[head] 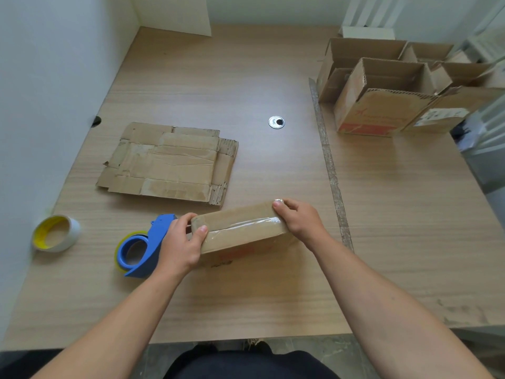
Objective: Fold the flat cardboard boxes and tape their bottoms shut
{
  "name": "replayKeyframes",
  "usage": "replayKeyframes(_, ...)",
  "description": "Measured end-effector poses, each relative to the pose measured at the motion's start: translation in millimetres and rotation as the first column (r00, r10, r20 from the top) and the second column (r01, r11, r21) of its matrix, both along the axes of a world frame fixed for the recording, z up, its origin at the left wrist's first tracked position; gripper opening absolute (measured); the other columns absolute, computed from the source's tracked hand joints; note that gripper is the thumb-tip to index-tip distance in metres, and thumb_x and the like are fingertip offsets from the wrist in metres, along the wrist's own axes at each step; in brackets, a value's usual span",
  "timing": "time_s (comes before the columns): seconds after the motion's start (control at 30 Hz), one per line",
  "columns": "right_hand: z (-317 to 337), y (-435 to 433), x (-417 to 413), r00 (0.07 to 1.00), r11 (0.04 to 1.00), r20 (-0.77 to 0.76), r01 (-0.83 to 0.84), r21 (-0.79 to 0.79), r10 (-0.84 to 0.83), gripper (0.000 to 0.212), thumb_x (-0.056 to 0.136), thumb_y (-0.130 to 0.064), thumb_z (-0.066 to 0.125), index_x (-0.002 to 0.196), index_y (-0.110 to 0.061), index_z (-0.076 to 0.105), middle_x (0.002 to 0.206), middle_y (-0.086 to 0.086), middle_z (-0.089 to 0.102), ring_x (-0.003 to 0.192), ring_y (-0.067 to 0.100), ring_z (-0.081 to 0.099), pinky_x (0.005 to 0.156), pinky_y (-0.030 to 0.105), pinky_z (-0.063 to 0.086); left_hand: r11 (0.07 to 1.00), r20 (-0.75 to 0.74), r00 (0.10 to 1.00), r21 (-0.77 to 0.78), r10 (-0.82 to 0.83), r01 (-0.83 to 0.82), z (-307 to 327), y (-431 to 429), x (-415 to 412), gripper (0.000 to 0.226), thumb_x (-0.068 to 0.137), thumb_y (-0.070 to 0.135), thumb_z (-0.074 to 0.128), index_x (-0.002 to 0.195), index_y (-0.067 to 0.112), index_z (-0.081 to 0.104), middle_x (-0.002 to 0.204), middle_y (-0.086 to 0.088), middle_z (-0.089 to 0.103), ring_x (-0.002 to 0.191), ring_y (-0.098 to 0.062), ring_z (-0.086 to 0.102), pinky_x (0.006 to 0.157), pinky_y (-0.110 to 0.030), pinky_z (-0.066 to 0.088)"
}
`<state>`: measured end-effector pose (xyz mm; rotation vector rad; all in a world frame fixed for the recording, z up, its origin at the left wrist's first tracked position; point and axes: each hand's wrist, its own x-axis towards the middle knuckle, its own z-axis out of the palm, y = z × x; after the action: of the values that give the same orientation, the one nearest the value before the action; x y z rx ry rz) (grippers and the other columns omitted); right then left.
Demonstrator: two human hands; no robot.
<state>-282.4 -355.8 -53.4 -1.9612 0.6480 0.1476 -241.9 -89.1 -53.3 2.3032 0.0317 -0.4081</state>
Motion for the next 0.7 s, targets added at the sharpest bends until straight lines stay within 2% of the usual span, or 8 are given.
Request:
replayKeyframes(0.13,6.6,8.9,1.1,0.996,0.996,0.005,0.087,-0.006,-0.087,0.027,0.095,-0.041,0.060,0.100,-0.021,0.077,0.094,-0.004,0.074,0.097,0.017,0.064,0.085,0.031,0.047,0.998,-0.014,0.998,-0.022,0.067,-0.067,0.1,-1.6,1.4,0.045,0.096,0.039,0.058,0.137,0.021,0.052,0.129,-0.002,0.056,0.120,-0.021,0.053,0.101,-0.046,0.045)
replayKeyframes(0.23,5.8,19.5,0.7,0.982,0.982,0.019,0.189,-0.020,-0.189,0.030,0.096,-0.040,0.060,0.099,-0.015,0.077,0.096,0.004,0.075,0.099,0.022,0.065,0.083,0.031,0.046,0.990,-0.037,0.991,-0.051,0.132,-0.134,2.4,-6.0,-1.6,0.052,0.096,0.041,0.058,0.144,0.023,0.047,0.138,-0.005,0.055,0.128,-0.022,0.050,0.107,-0.046,0.042)
replayKeyframes(0.3,7.2,25.7,-3.2,0.980,0.979,0.018,0.200,-0.022,-0.200,0.038,0.099,-0.041,0.056,0.112,-0.011,0.073,0.112,0.008,0.073,0.112,0.024,0.062,0.092,0.032,0.045,0.987,-0.041,0.988,-0.044,0.150,-0.152,3.4,-8.4,-7.8,0.056,0.098,0.040,0.056,0.148,0.021,0.043,0.143,-0.006,0.053,0.132,-0.023,0.048,0.110,-0.043,0.039)
replayKeyframes(0.4,2.6,25.4,-22.8,0.992,0.981,0.020,0.122,0.151,-0.126,0.053,0.102,-0.041,0.051,0.142,-0.007,0.050,0.149,0.006,0.049,0.138,0.017,0.044,0.116,0.035,0.032,0.987,-0.042,0.987,-0.021,0.155,-0.156,2.6,-9.7,-18.4,0.058,0.099,0.042,0.054,0.150,0.018,0.040,0.146,-0.008,0.050,0.135,-0.024,0.045,0.112,-0.040,0.035)
replayKeyframes(0.47,-5.9,24.6,-40.6,0.996,0.983,0.048,0.070,0.169,-0.079,0.058,0.101,-0.037,0.054,0.152,-0.014,0.038,0.156,0.000,0.039,0.143,0.010,0.035,0.121,0.035,0.026,0.986,-0.044,0.985,-0.002,0.168,-0.168,0.2,-10.6,-21.5,0.059,0.099,0.044,0.051,0.150,0.017,0.041,0.148,-0.009,0.049,0.138,-0.026,0.042,0.112,-0.039,0.032)
replayKeyframes(0.57,-15.6,35.3,-53.6,0.983,0.983,0.081,0.157,0.099,-0.166,0.054,0.100,-0.036,0.056,0.150,-0.023,0.043,0.151,-0.003,0.047,0.140,0.009,0.041,0.118,0.035,0.032,0.985,-0.074,0.983,0.014,0.170,-0.170,-4.1,-15.6,-23.8,0.058,0.098,0.048,0.049,0.147,0.018,0.045,0.143,-0.009,0.055,0.134,-0.028,0.045,0.111,-0.039,0.035)
replayKeyframes(0.63,-12.7,41.0,-49.2,0.969,0.971,0.063,0.236,0.033,-0.238,0.048,0.099,-0.034,0.057,0.145,-0.022,0.051,0.142,-0.001,0.057,0.133,0.014,0.050,0.113,0.035,0.037,0.983,-0.095,0.979,-0.002,0.180,-0.181,-4.1,-21.6,-24.9,0.066,0.088,0.059,0.058,0.140,0.019,0.050,0.134,-0.004,0.060,0.127,-0.026,0.051,0.108,-0.042,0.040)
replayKeyframes(0.7,-4.8,39.1,-42.7,0.978,0.975,0.006,0.209,-0.081,-0.209,0.041,0.096,-0.038,0.058,0.135,-0.023,0.062,0.124,0.002,0.069,0.121,0.024,0.059,0.102,0.036,0.045,0.979,-0.094,0.975,0.000,0.202,-0.203,-1.9,-30.1,-26.2,0.080,0.074,0.065,0.071,0.134,0.017,0.049,0.129,-0.002,0.059,0.122,-0.024,0.053,0.103,-0.040,0.044)
